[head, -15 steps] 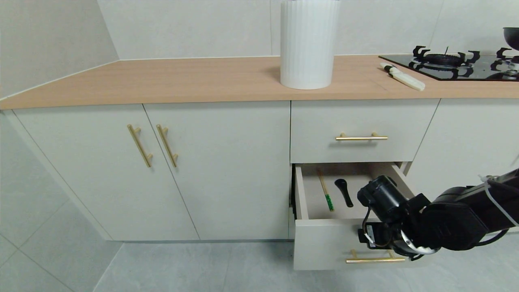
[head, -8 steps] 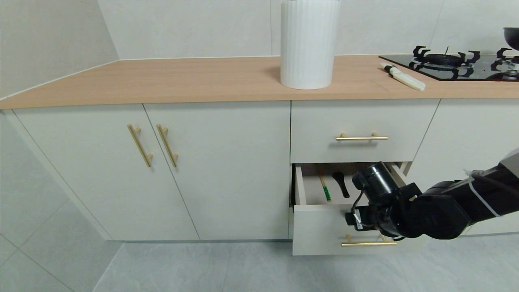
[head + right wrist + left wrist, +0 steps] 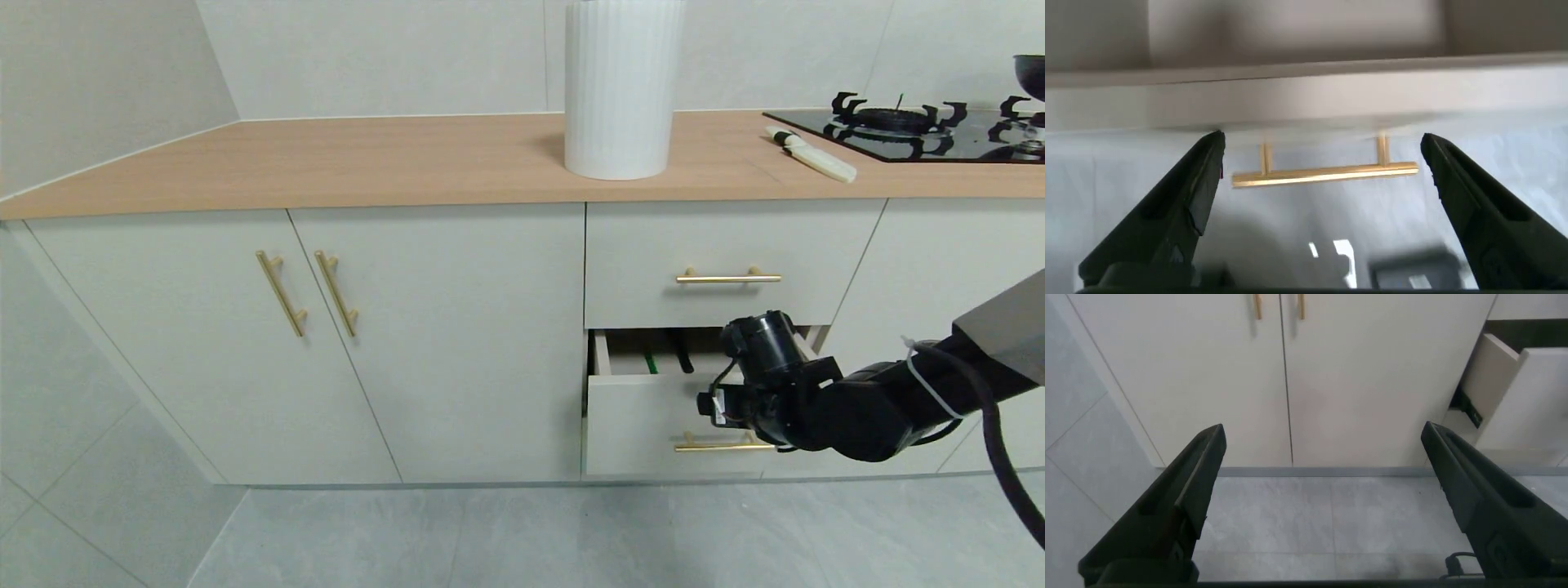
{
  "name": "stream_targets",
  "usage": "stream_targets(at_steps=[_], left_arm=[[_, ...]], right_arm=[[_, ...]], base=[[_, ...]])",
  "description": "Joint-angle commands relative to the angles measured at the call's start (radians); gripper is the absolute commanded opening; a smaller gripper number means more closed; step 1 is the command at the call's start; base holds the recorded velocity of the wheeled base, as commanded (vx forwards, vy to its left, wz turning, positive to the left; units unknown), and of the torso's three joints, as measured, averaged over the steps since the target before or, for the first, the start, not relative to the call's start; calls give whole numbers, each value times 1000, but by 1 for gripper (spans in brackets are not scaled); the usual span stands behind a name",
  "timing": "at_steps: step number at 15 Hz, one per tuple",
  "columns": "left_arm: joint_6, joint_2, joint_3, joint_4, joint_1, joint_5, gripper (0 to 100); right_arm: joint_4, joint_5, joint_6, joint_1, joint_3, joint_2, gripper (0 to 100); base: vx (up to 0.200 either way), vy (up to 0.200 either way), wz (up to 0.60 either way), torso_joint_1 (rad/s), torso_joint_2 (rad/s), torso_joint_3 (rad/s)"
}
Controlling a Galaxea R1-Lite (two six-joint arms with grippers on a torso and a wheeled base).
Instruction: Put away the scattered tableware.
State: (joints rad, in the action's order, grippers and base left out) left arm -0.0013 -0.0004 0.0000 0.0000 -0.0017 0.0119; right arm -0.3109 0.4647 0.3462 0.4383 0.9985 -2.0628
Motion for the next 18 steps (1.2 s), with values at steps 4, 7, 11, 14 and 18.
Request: stream_targets(at_steps=[4,7,11,14,18], left_arm=[[0,0,0,0,0,0,100],[0,0,0,0,0,0,100],[0,0,0,0,0,0,100],[0,0,0,0,0,0,100],[0,0,0,0,0,0,100]], right_arm=[[-145,3,-3,-27,2,-106,100],[-215,3,-3,-32,3,-128,100],[-287,3,-3,-44,3,-137,100],[-341,5,-3,-47,3,-160,100],[-384,5,-3,-66,29,-204,100]], base=[[0,0,0,0,0,0],[0,0,0,0,0,0],[0,0,0,0,0,0],[0,0,0,0,0,0],[0,0,0,0,0,0]])
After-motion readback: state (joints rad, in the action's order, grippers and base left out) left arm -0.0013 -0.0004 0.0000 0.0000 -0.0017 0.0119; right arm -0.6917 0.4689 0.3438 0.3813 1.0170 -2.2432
